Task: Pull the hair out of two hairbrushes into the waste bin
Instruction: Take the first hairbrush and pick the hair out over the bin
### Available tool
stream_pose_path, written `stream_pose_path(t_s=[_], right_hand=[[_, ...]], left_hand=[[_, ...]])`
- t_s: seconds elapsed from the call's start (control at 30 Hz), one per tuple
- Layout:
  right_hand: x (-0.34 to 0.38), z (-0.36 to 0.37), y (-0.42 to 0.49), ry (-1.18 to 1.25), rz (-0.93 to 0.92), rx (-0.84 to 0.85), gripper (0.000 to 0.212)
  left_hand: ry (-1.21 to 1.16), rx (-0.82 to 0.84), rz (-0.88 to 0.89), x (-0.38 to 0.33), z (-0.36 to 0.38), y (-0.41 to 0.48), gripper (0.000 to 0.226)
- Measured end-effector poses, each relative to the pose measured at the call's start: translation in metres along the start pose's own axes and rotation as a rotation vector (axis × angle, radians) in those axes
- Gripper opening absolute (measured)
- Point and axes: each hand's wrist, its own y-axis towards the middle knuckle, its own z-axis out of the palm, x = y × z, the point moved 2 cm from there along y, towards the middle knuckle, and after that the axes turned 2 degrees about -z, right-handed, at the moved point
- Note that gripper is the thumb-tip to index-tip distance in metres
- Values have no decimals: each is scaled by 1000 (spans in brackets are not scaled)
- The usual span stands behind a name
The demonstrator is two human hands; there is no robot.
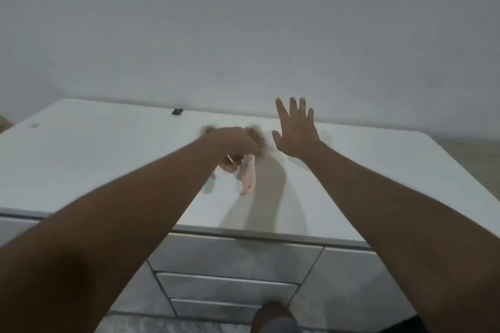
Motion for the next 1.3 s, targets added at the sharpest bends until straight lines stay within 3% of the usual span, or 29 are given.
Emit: stream_pose_path(t_s=[0.1,0.2,0.37,0.5,0.63,0.7,0.83,1.03,1.3], right_hand=[[1,13,-8,-23,20,-13,77],[5,19,-20,14,34,-16,74],[9,12,-39,65,74,16,77],[12,8,-43,115,87,-1,78],[21,1,-40,146,76,-7,79],[30,-5,-34,167,51,-28,78],[65,-16,-22,219,-43,-53,78],[156,-38,-16,321,-262,-91,79],[295,-60,-44,397,-590,-83,79]], left_hand=[[124,-20,93,2,20,1,26],[98,-77,110,2,39,-5,12],[-183,-114,63,8,42,-12,15],[-622,-29,-39,19,32,-18,9],[-881,2,-6,36,15,-17,28],[-952,6,20,44,4,-23,23],[-1128,-30,97,71,-23,-46,13],[-1302,-224,42,150,-56,-80,32],[-1434,-504,-1,255,-65,-158,13]])
